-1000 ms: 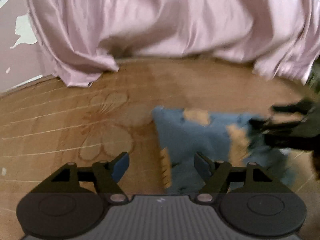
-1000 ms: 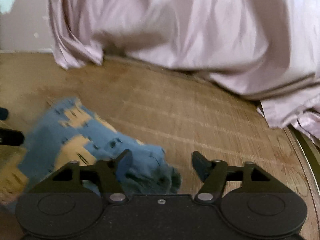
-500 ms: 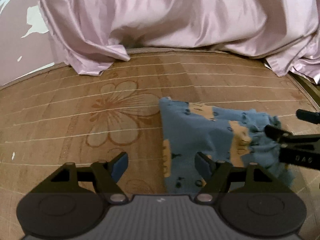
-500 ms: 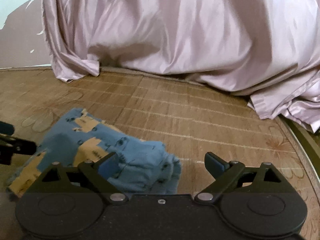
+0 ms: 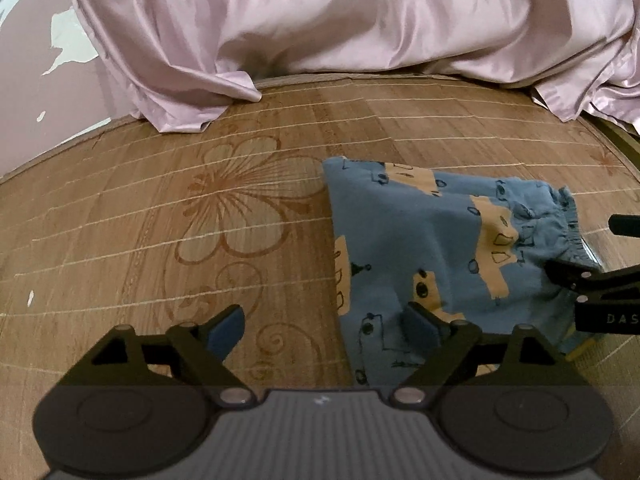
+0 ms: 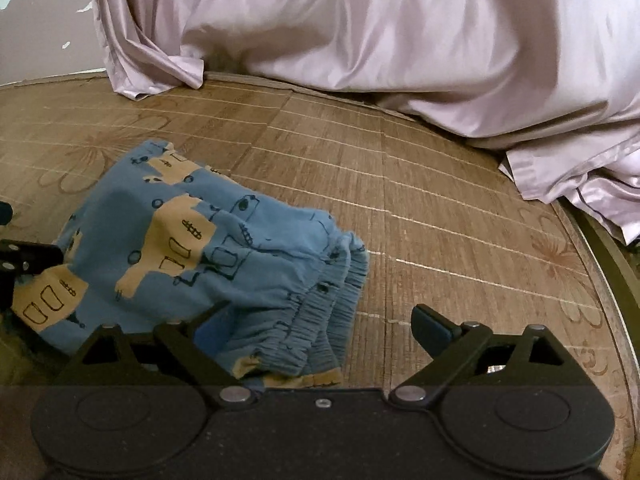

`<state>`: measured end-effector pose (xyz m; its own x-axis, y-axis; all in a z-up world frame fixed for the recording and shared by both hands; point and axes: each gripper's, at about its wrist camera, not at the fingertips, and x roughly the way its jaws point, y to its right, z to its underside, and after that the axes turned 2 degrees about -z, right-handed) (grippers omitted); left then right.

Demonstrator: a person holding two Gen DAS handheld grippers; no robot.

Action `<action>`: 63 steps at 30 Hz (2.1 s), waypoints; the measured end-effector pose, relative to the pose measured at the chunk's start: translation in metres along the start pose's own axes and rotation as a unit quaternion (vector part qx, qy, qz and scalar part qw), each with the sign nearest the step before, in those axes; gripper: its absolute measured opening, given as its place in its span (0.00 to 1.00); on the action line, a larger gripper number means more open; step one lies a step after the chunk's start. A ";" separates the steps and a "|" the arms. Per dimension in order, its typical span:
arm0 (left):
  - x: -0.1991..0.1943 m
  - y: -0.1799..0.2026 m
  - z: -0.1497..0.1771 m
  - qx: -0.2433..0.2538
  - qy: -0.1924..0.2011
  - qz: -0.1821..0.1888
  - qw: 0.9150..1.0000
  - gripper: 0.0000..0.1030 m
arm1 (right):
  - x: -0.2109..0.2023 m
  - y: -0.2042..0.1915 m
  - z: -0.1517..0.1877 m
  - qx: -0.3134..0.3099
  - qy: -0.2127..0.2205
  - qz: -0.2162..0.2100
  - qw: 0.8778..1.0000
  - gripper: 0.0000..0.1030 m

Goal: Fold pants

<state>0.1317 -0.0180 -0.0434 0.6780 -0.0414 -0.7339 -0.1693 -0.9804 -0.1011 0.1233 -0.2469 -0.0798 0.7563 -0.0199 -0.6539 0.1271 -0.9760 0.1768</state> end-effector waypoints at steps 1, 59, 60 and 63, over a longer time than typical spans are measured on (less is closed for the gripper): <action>0.000 0.000 0.000 0.001 0.000 -0.002 1.000 0.88 | -0.002 0.001 0.000 0.003 0.003 -0.002 1.000 0.93; -0.030 -0.010 0.018 -0.086 -0.029 0.109 0.990 1.00 | 0.014 0.067 -0.021 0.081 0.015 -0.200 0.976 0.99; -0.029 -0.010 0.017 -0.085 -0.029 0.121 0.989 1.00 | 0.023 0.074 -0.021 0.084 0.026 -0.211 0.973 0.99; -0.024 -0.005 0.016 -0.074 -0.032 0.142 0.987 1.00 | 0.050 0.095 -0.012 0.147 0.051 -0.244 0.957 0.99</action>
<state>0.1047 -0.0095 -0.0363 0.5707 -0.3101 -0.7603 -0.2355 -0.9489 0.2102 0.1805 -0.3383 -0.0867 0.7129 0.4612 -0.5283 0.3066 -0.8825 -0.3566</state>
